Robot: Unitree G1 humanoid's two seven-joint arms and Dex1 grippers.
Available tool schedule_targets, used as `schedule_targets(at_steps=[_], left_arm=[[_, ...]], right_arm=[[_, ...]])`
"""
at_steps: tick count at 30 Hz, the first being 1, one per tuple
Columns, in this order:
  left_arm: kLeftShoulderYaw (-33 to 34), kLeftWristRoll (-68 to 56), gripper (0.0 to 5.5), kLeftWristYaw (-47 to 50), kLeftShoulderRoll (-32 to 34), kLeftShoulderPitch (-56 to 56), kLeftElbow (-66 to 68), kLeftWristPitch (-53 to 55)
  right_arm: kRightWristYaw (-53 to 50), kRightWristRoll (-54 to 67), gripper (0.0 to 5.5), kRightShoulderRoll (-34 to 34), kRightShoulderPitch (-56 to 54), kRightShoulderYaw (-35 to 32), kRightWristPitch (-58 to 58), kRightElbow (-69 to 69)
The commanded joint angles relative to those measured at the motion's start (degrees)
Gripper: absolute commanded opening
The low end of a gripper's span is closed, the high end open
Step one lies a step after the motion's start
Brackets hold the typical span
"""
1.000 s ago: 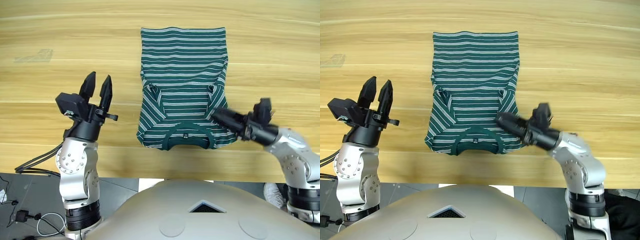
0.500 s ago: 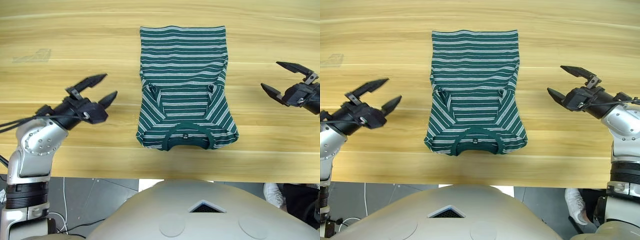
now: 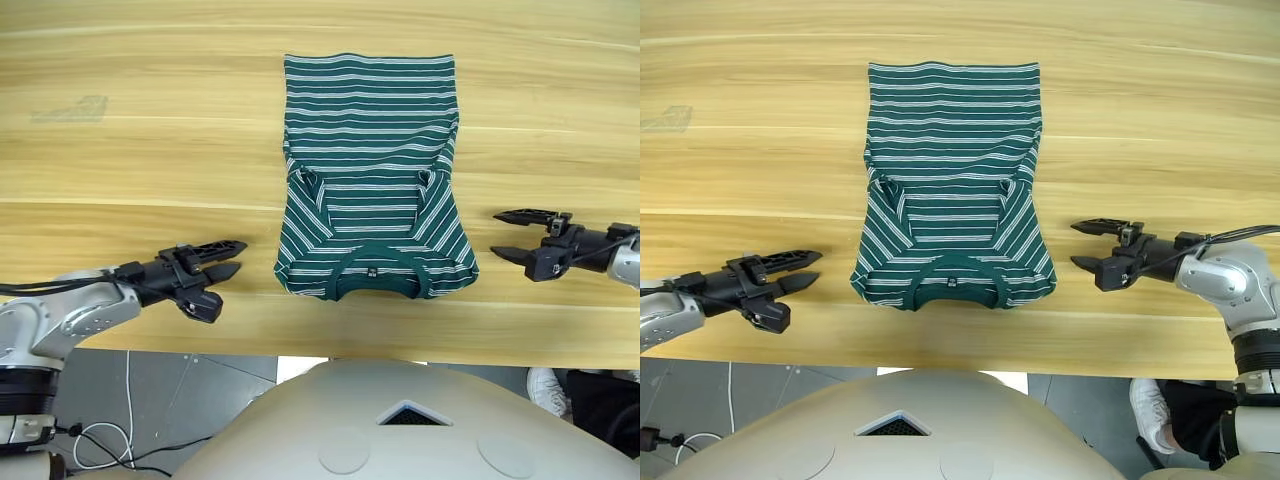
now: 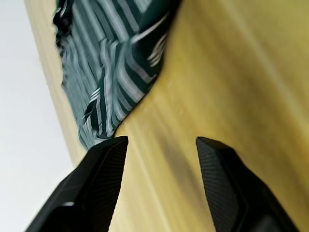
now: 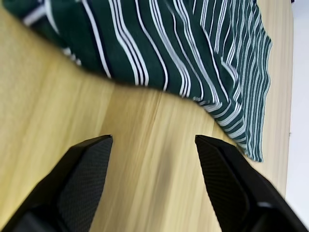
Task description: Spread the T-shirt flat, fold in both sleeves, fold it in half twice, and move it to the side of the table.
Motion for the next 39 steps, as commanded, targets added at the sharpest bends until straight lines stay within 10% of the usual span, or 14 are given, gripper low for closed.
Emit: schedule_targets(at_steps=[1,17,30,39], left_arm=[[-4.8,2.8,2.62,0.8,-0.6,-4.1,2.3,-0.8],[-15.9,2.4,2.33,1.4,-1.8,-9.9,3.8,-0.3],[-17.1,3.4,0.07,4.0,-1.4,-10.4,5.2,0.6],[-17.0,4.1,0.01,4.9,0.0,-10.2,5.1,1.5]], right_arm=[[1.8,0.7,3.18,0.5,3.5,4.3,1.0,-2.6],[2.2,4.9,3.22,0.2,4.9,9.6,5.3,-7.5],[1.2,4.7,0.64,1.0,2.9,10.4,5.9,-5.1],[2.2,6.2,0.0,1.2,2.0,10.9,6.5,-4.7]])
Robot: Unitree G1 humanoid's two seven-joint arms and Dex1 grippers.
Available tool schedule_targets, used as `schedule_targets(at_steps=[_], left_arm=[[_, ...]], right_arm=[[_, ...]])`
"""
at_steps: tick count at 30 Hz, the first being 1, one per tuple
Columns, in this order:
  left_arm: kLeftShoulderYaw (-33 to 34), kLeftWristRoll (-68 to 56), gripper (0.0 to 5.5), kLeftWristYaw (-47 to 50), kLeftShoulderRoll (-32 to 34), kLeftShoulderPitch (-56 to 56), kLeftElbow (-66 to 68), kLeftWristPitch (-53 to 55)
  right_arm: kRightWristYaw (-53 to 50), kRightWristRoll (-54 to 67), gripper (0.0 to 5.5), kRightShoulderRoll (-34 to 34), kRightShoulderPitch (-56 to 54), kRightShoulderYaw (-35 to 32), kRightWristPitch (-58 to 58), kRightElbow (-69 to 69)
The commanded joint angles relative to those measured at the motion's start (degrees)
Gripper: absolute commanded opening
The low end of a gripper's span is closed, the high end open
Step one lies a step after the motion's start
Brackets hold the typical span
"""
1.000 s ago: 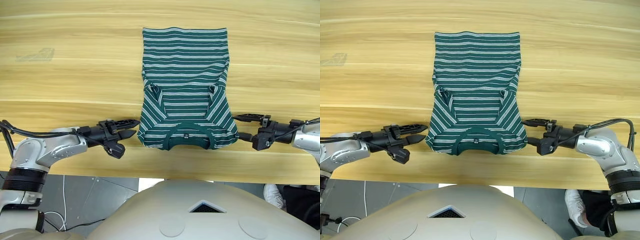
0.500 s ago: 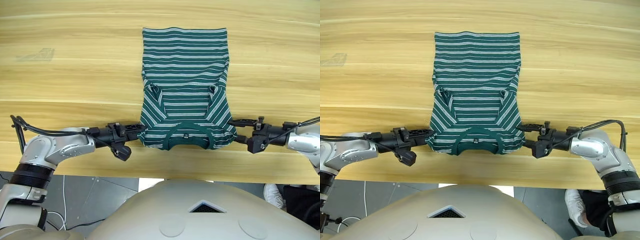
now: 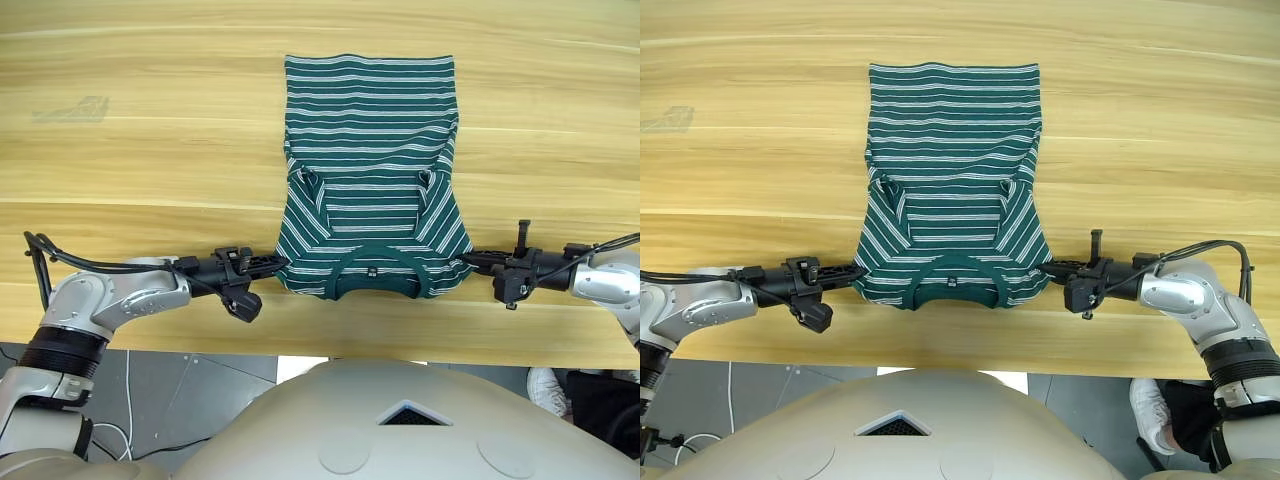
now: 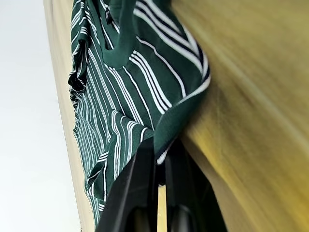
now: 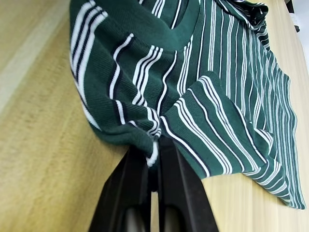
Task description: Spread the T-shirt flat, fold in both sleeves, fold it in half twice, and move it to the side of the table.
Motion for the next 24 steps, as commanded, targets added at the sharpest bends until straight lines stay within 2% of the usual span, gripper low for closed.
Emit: schedule_targets(at_steps=[1,3,7,9,11,14,19,24], left_arm=[[-0.4,2.2,0.01,-1.1,2.0,1.2,0.1,1.4],[-0.3,1.9,0.01,-1.6,3.1,1.5,-0.5,1.3],[1.7,-3.5,0.01,-4.4,7.3,5.2,-3.6,2.8],[3.9,-12.2,0.01,-8.8,10.9,10.9,-8.7,6.9],[7.3,-26.0,0.01,-14.1,14.7,18.1,-16.1,14.6],[17.3,-41.0,0.01,-20.9,18.4,28.8,-26.2,24.9],[32.9,-51.7,0.01,-31.5,14.8,42.8,-38.0,35.8],[45.5,-52.1,0.01,-41.3,7.5,53.1,-42.8,40.0]], right_arm=[[1.5,-0.8,0.0,0.6,-0.6,0.9,1.9,0.3],[1.8,0.7,0.0,1.1,-0.6,0.6,2.7,-0.3],[8.6,12.6,0.0,0.5,2.3,0.8,15.2,-8.5],[11.2,17.4,0.0,-0.8,3.8,-0.4,20.7,-13.5],[13.8,23.6,0.0,-2.9,6.4,-2.4,27.2,-19.7],[17.5,31.0,0.0,-6.9,11.0,-6.0,35.4,-27.3],[19.1,39.5,0.0,-7.5,14.8,-14.1,43.2,-33.8],[20.0,43.4,0.0,-6.4,19.8,-20.8,46.8,-38.6]])
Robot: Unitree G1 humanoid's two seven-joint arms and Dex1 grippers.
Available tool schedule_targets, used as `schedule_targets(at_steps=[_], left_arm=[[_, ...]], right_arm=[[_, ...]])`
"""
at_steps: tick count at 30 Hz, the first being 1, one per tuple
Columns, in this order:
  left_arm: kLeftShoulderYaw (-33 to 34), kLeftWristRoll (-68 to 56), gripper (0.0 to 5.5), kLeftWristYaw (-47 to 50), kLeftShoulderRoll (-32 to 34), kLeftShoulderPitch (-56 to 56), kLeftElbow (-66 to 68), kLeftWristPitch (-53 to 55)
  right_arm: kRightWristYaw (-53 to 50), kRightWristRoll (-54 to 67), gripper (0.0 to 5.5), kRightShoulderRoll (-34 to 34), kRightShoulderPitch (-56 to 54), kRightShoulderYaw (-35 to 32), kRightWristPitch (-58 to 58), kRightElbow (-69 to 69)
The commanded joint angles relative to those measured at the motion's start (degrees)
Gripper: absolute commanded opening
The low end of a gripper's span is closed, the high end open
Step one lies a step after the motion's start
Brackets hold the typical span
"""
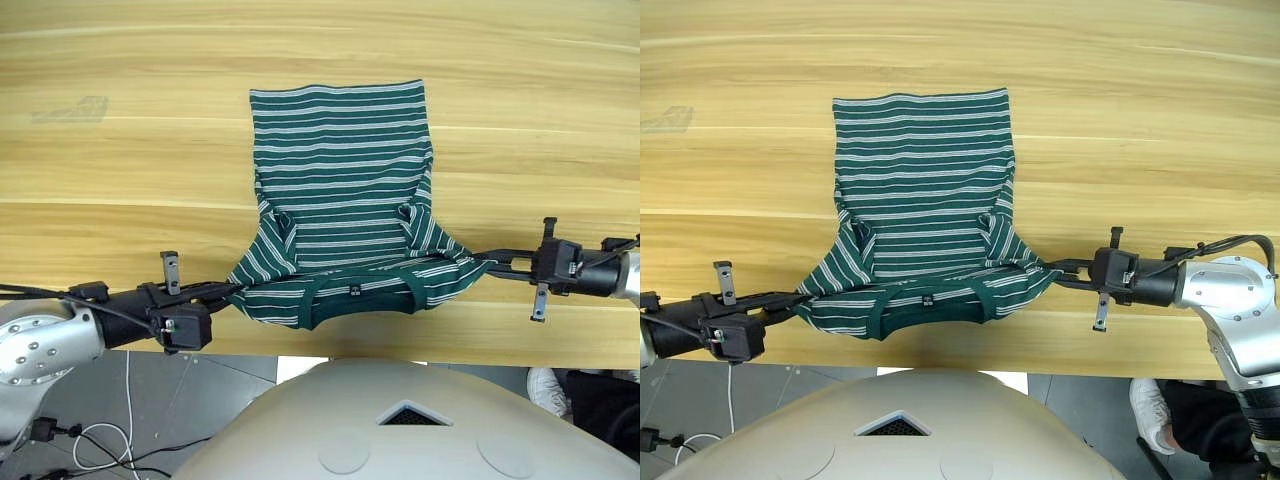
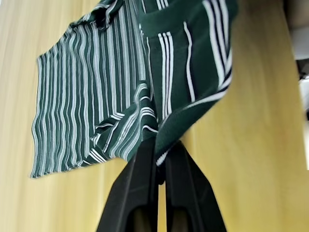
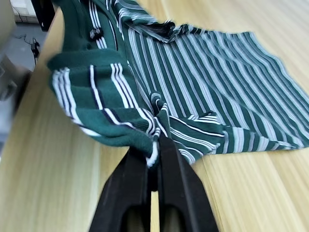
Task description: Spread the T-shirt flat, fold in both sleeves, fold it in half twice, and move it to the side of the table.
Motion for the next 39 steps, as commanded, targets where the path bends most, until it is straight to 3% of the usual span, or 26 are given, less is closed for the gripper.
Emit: schedule_targets(at_steps=[1,4,7,10,13,19,29,35,36,39], left_arm=[[7.6,0.4,0.01,-6.1,-4.7,5.6,-3.0,1.5],[12.4,-1.7,0.01,-10.4,-7.3,6.8,-5.7,3.3],[10.2,-2.7,0.01,-10.4,-2.9,-5.1,-0.3,5.7],[-1.6,-2.1,0.01,-7.1,-0.7,-27.9,7.3,6.6],[-14.3,2.2,0.01,-7.4,-4.7,-46.4,15.1,6.6],[-27.7,8.9,0.01,-7.8,-13.0,-66.0,34.1,3.1],[-29.9,14.5,0.01,0.2,-17.7,-78.7,63.1,-7.5],[-32.5,17.3,0.01,3.8,-21.4,-82.4,74.8,-11.6],[-33.2,17.9,0.01,4.3,-22.7,-82.6,76.1,-12.0],[-34.9,19.0,0.71,5.1,-25.1,-82.7,78.2,-13.7]], right_arm=[[0.6,2.6,0.0,0.7,2.7,-4.9,2.7,-3.3],[0.4,1.8,0.0,1.5,2.6,-7.2,3.2,-4.8],[-1.5,-3.1,0.0,4.1,-6.4,-4.7,3.6,-0.8],[-3.4,-9.7,0.0,9.5,-19.9,0.1,2.6,6.4],[-2.6,-16.0,0.0,14.7,-30.6,6.0,0.6,14.2],[-5.0,-26.5,0.0,24.5,-47.6,12.3,-5.6,36.6],[-18.6,-35.8,0.0,32.4,-61.6,11.6,-16.9,62.9],[-24.7,-43.9,0.0,36.3,-62.9,16.5,-21.7,73.0],[-26.3,-45.5,0.35,37.3,-62.9,17.4,-22.4,74.4],[-29.1,-47.8,0.92,38.8,-63.0,18.6,-23.5,77.5]])
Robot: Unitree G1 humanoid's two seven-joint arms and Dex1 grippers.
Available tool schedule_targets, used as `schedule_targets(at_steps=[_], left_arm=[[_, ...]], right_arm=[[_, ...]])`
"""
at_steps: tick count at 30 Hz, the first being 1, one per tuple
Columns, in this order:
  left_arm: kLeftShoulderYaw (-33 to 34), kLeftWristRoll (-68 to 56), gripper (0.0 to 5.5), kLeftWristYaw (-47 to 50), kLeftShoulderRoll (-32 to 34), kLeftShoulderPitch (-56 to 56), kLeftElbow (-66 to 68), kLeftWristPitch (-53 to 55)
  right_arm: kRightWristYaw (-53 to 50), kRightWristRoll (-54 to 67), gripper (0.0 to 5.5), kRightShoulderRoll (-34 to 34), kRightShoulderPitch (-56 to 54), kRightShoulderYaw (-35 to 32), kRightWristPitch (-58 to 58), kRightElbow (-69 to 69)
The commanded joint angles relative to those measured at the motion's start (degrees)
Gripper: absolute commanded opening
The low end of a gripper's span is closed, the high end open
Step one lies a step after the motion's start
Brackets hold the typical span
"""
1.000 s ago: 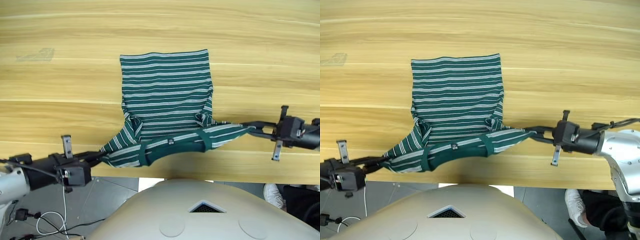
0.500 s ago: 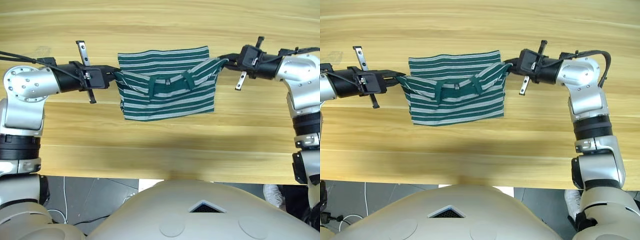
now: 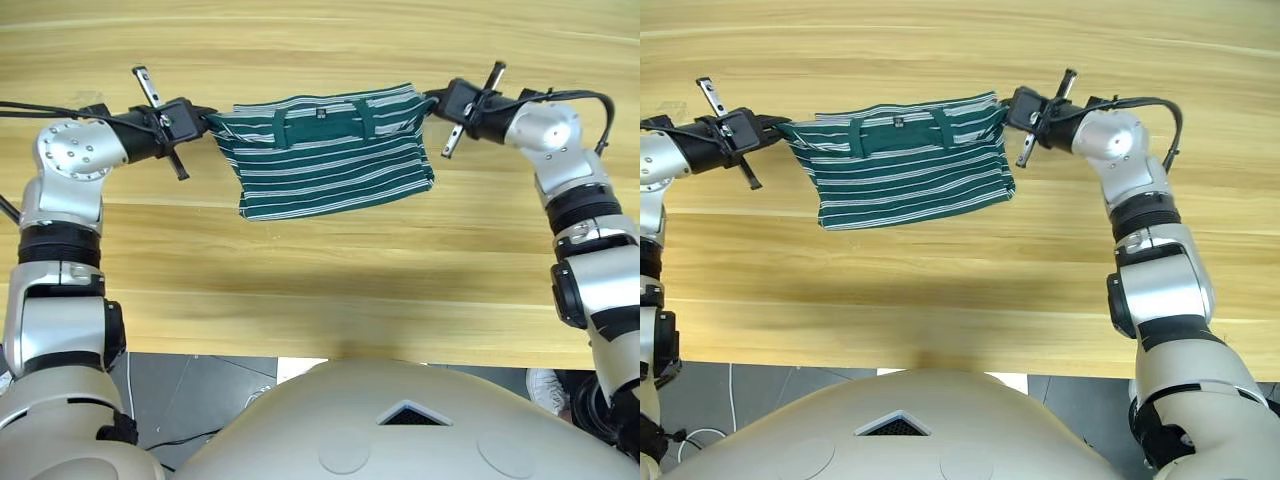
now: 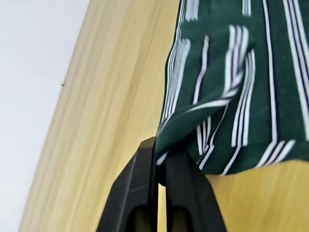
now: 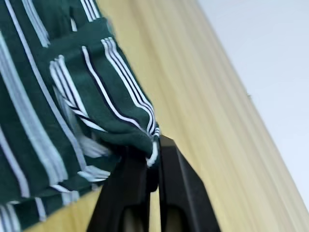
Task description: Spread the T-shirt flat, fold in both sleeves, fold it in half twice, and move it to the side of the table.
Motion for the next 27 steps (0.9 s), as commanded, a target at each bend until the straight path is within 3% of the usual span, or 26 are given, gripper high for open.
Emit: schedule_targets(at_steps=[1,7,14,17,24,27], left_arm=[[-1.8,1.8,0.88,1.8,-2.9,-1.1,2.6,-2.1],[-0.6,3.7,1.9,13.7,-5.2,-2.0,8.6,-4.3],[4.6,3.6,2.94,33.7,-7.3,-17.4,23.0,5.1],[6.7,1.9,3.4,35.7,-9.0,-20.1,25.1,6.6],[9.6,-0.3,4.5,35.9,-8.1,-13.4,24.3,2.2],[13.6,-4.0,4.53,37.0,-7.2,-11.7,20.1,-0.6]], right_arm=[[-3.0,-2.6,1.11,1.5,-0.9,1.3,-1.6,3.8],[-8.7,-3.2,2.27,1.7,-0.7,0.0,-3.1,7.4],[-24.9,-0.7,2.3,3.0,-11.7,-7.1,-0.4,12.4],[-25.6,-1.7,2.3,4.4,-11.3,-6.9,-1.3,13.4],[-24.3,-3.0,2.3,3.9,-4.9,-5.9,-3.6,13.4],[-22.5,-4.1,2.3,5.1,-5.9,-4.5,-3.9,12.8]])
